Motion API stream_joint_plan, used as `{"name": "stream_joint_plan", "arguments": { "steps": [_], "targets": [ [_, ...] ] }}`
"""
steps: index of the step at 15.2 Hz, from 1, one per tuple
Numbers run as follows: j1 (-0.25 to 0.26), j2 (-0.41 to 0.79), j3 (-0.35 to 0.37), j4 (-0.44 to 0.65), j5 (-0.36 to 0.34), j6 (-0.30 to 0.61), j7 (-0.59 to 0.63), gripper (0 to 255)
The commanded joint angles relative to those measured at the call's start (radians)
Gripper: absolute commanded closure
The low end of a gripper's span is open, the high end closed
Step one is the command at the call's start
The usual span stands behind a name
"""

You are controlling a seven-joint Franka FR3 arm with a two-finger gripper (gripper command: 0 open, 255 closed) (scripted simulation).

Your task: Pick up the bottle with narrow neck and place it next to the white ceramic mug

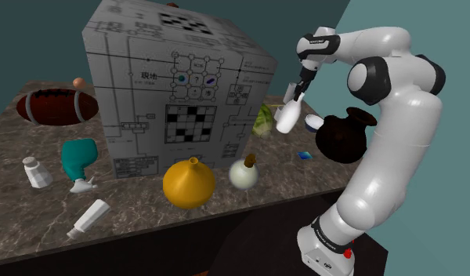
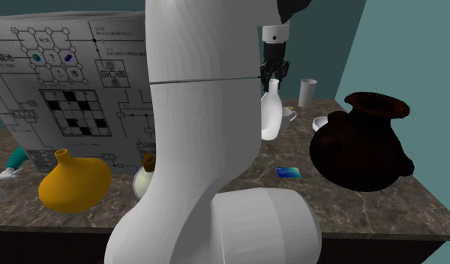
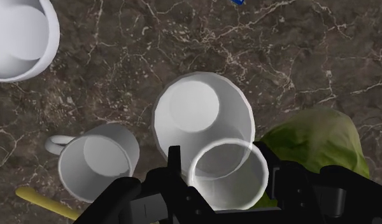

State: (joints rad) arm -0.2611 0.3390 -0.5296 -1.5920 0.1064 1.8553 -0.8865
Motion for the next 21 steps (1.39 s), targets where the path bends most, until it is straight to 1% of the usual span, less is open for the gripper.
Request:
{"name": "stream_joint_plan", "arguments": {
  "steps": [1, 2, 10, 11, 16, 20, 21],
  "targets": [
    [0.000, 0.005, 0.001, -0.021, 0.003, 0.026, -0.001, 255],
    [0.000, 0.009, 0.003, -0.035, 0.005, 0.044, -0.002, 255],
    [0.000, 0.009, 0.003, -0.035, 0.005, 0.044, -0.002, 255],
    [0.000, 0.009, 0.003, -0.035, 0.005, 0.044, -0.002, 0],
    [0.000, 0.009, 0.003, -0.035, 0.005, 0.044, -0.002, 0],
    [-0.002, -0.003, -0.002, 0.078, -0.003, -0.079, 0.005, 0],
    [-0.002, -0.003, -0.002, 0.078, -0.003, -0.079, 0.005, 0]
  ]
}}
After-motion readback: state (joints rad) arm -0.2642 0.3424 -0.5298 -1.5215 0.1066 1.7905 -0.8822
